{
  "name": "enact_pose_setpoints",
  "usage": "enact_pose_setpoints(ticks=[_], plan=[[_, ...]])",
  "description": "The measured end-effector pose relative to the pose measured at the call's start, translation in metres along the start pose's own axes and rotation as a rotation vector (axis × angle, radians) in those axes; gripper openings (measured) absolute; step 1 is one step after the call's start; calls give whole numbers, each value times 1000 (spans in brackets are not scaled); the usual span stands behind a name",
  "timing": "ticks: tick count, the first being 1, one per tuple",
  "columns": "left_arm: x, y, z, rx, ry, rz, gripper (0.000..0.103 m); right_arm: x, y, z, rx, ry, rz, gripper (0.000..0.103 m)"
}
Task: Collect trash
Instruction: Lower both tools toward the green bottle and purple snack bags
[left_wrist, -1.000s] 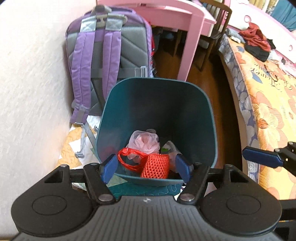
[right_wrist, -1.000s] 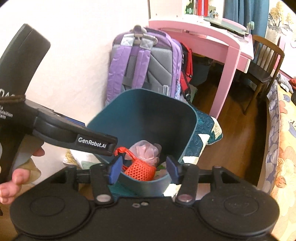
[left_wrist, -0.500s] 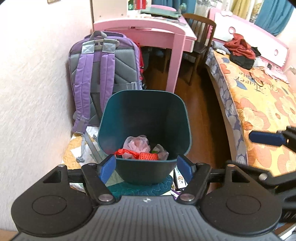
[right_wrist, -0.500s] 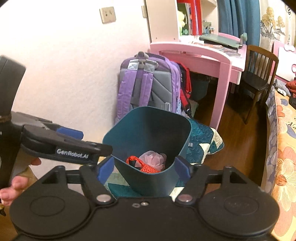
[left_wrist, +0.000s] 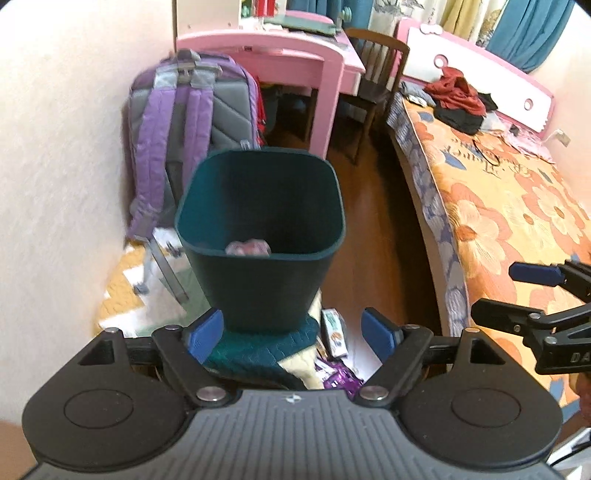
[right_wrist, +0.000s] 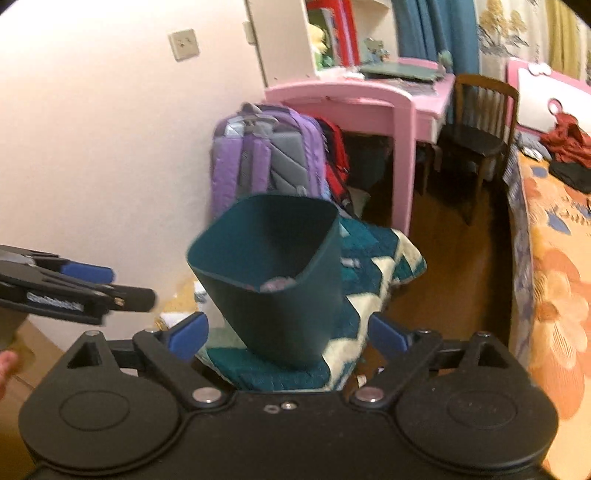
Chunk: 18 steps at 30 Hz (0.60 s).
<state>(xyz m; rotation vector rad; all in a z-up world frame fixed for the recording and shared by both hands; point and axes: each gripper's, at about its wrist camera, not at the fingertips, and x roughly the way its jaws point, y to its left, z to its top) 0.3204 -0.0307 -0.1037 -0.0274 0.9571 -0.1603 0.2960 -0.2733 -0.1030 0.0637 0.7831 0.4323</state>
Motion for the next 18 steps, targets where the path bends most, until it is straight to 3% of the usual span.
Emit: enact_pose_setpoints(ticks=[2, 5, 12, 18], plan=[[6, 0, -10, -12, 21, -15, 85, 2, -7, -15, 13, 20, -19, 95], [24, 0, -29, -30, 60, -50, 103, 8, -21, -40, 43, 57, -37, 95], [97, 1, -83, -78, 201, -89, 103, 52, -51, -104, 100, 151, -62, 95], [182, 4, -143, -93, 334, -55, 103, 113, -76, -173, 110, 241, -98, 95]])
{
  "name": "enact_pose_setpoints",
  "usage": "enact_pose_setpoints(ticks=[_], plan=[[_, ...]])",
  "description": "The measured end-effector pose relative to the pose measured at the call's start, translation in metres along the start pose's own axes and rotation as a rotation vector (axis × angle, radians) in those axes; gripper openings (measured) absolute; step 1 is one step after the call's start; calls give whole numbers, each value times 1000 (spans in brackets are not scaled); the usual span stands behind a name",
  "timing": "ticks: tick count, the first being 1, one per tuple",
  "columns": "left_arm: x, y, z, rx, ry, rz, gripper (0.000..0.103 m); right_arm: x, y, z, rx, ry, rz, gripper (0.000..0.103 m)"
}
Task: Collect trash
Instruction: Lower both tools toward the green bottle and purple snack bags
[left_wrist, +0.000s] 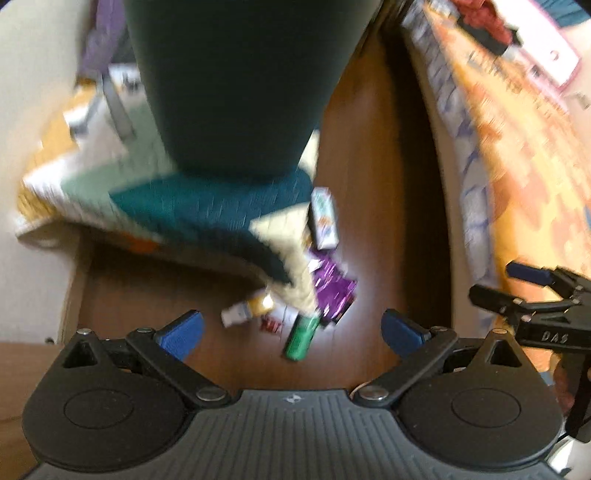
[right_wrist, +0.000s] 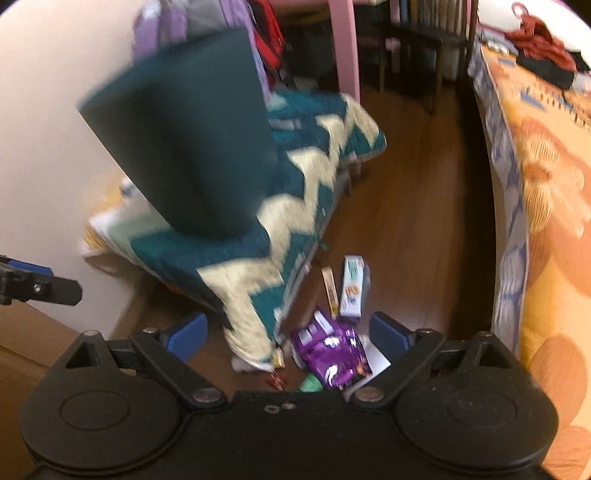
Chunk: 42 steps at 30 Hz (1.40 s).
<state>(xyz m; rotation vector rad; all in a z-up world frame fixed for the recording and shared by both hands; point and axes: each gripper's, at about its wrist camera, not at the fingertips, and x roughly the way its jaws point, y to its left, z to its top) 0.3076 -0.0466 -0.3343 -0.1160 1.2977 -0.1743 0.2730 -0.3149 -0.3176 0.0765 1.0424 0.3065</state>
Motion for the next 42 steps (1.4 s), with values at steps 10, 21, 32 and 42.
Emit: enact_pose_setpoints(ticks=[10, 21, 32, 42], plan=[[184, 29, -47, 113, 68, 102, 103, 146, -20, -93, 28, 167, -29, 93], [353, 62, -70, 218, 105, 155, 103, 304, -16, -175, 77, 287, -47, 88], [459, 75, -60, 356, 107, 157, 103, 410, -38, -206, 212, 344, -58, 79], [501, 68, -55, 394, 151, 50, 98, 457, -46, -229, 385, 404, -76, 68]])
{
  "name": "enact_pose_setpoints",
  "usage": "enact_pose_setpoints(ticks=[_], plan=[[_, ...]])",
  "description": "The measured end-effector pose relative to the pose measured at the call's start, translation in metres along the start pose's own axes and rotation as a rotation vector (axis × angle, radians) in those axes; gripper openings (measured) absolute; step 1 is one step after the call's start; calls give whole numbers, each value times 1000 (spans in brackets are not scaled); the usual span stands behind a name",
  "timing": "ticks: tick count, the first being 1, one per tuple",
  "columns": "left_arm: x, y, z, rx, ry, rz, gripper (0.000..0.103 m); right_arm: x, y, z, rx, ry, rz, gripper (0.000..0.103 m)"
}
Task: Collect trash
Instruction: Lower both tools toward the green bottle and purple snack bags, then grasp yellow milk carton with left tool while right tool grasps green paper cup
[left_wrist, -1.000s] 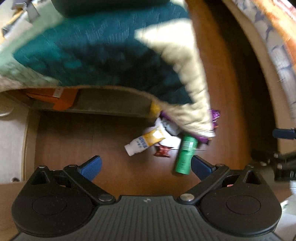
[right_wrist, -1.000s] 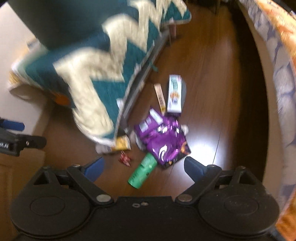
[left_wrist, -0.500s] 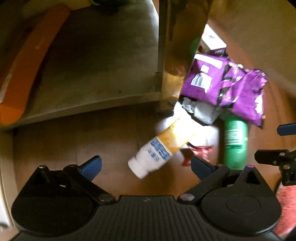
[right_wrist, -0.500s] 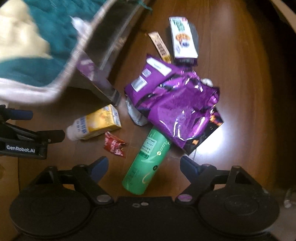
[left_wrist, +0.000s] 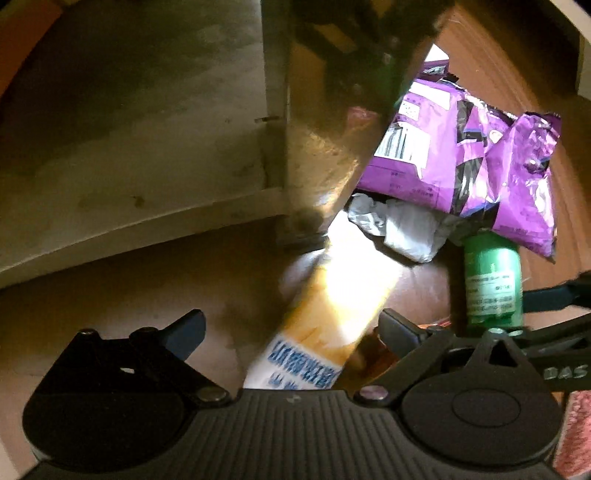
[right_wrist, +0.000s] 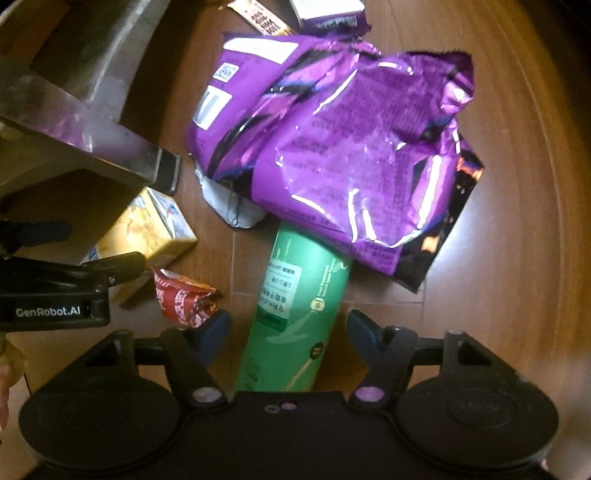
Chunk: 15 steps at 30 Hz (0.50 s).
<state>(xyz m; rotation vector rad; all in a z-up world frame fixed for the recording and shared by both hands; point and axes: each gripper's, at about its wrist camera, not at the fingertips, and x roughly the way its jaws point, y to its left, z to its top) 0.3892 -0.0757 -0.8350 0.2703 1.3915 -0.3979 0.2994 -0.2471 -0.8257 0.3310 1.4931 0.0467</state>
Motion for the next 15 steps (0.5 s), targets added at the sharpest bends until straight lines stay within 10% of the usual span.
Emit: enact_pose_setpoints(ticks=[7, 15], plan=[[18, 10, -2, -74, 66, -74, 57, 18, 4, 1, 43, 12, 14, 60], [13, 14, -10, -142, 89, -50, 46, 25, 2, -2, 65, 9, 15, 49]])
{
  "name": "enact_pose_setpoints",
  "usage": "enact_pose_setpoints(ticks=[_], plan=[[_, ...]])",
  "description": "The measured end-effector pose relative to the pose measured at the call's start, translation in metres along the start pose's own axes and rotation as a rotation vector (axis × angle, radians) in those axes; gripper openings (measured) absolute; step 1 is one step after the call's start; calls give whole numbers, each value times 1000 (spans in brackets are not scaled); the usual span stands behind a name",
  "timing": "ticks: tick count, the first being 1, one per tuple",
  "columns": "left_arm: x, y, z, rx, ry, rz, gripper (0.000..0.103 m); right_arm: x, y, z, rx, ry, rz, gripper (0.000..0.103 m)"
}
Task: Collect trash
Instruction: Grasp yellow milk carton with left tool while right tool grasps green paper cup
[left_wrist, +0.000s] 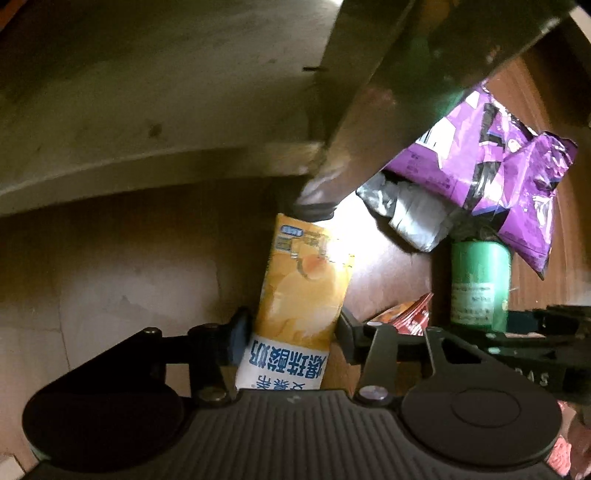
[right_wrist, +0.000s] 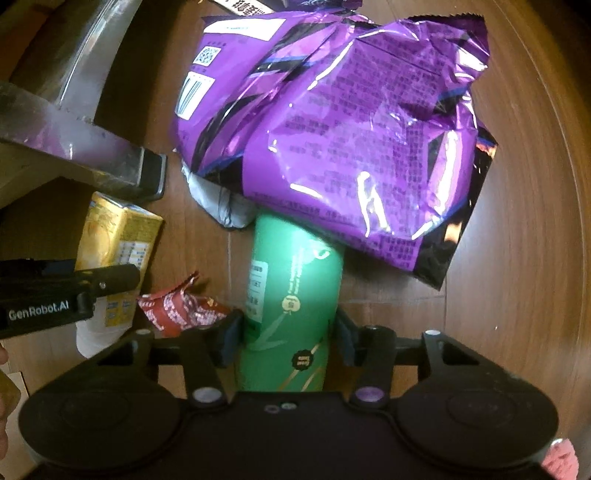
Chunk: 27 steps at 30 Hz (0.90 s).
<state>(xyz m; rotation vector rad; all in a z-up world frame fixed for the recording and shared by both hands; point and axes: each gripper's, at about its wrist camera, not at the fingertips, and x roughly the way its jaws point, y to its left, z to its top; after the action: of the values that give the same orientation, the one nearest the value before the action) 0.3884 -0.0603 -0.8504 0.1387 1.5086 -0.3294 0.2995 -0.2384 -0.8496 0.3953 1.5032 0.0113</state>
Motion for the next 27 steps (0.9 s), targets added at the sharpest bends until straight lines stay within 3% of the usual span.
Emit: enact_pose_setpoints(ticks=[6, 14, 21, 27], plan=[[-9, -4, -23, -66, 12, 44, 43, -16, 8, -25, -60, 4, -2, 48], [-50, -13, -56, -161, 7, 31, 41, -61, 8, -51, -81, 13, 11, 48], [-141, -30, -90, -236, 11, -14, 41, -136, 28, -64, -192, 17, 16, 48], [-261, -40, -100, -304, -26, -57, 41, -241, 45, -64, -249, -2, 35, 48]])
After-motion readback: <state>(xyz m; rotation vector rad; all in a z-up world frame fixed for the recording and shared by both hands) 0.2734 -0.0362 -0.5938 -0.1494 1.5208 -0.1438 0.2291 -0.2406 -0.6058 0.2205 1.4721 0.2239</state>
